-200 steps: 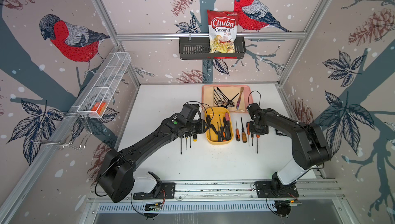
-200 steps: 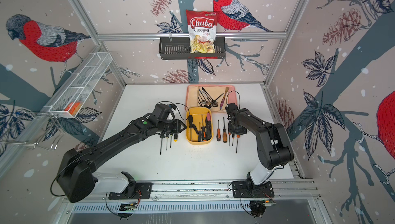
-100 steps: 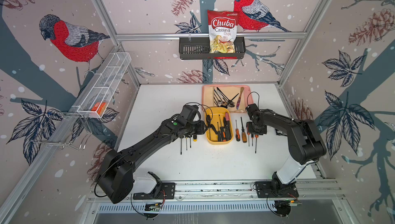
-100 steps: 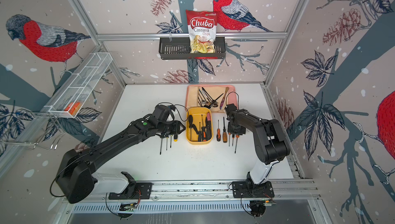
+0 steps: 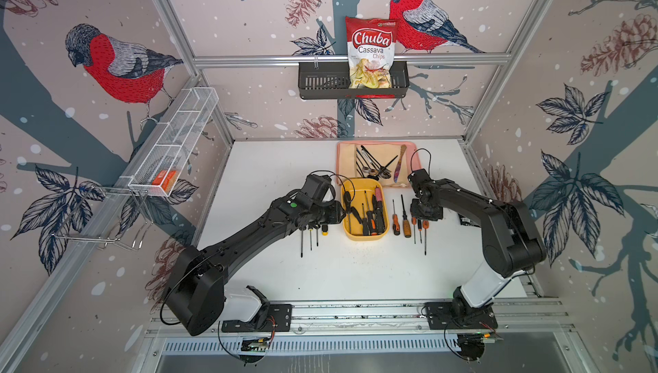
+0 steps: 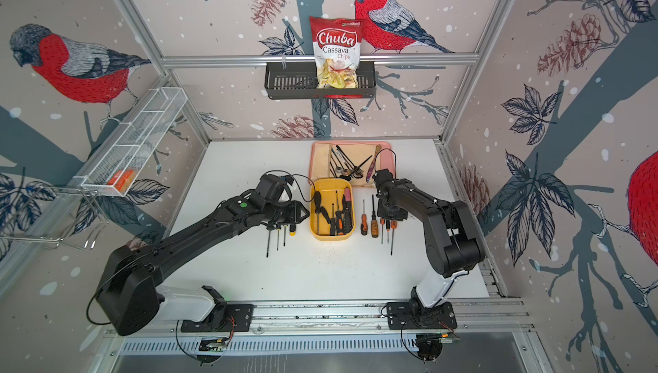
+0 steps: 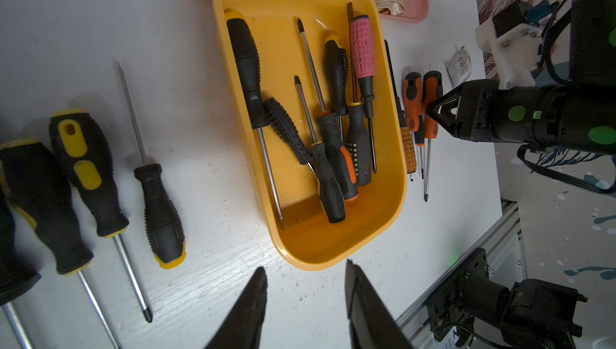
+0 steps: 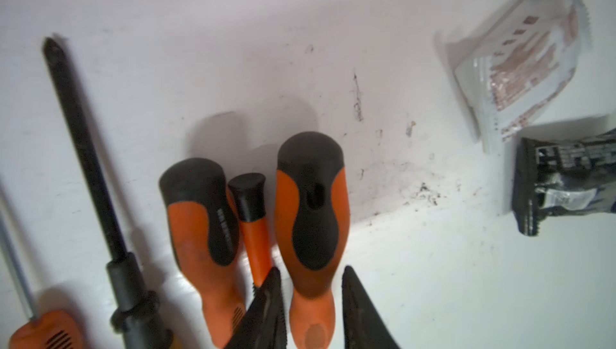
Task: Take out the screwdriver from the storage box
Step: Place the screwdriver at the center of the board, then pick up the screwdriver from the storage box.
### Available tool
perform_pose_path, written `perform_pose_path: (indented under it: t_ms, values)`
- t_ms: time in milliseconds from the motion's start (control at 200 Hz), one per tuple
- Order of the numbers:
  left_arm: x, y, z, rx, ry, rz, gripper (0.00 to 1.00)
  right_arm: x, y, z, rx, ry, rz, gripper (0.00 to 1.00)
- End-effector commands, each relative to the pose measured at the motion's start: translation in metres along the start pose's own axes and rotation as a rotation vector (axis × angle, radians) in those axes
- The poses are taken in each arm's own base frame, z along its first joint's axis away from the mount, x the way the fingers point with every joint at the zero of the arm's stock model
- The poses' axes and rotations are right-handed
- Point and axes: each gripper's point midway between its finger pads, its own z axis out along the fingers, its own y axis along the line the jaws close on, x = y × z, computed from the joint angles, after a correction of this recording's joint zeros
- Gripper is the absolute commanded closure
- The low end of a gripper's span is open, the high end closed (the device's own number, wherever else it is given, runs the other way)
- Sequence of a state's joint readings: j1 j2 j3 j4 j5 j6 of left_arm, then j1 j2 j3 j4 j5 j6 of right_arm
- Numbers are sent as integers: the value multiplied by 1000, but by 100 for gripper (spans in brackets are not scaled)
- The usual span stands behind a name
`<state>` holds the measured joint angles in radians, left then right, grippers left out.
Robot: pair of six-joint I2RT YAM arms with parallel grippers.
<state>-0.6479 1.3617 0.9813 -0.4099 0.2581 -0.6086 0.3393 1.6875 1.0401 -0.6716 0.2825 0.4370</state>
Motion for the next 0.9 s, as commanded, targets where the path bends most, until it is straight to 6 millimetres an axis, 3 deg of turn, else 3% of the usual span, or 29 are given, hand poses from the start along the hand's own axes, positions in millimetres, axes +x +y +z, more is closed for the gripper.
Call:
perform_pose_path:
  t_ms: [0, 175, 385, 700, 896]
  values:
    - [-4, -1, 1, -4, -8, 10, 59, -1, -1, -13, 0, -7, 0, 67]
    - [-16, -7, 3, -7, -19, -3, 58, -9, 3, -40, -58, -53, 7, 67]
    - [-24, -9, 15, -40, 0, -31, 59, -13, 20, -80, -248, -125, 21, 67]
    - [-31, -25, 49, -115, 50, -65, 59, 7, 60, -132, -587, -195, -52, 67]
    - [-28, -23, 73, -190, 79, -115, 59, 23, 76, -165, -794, -240, -113, 64]
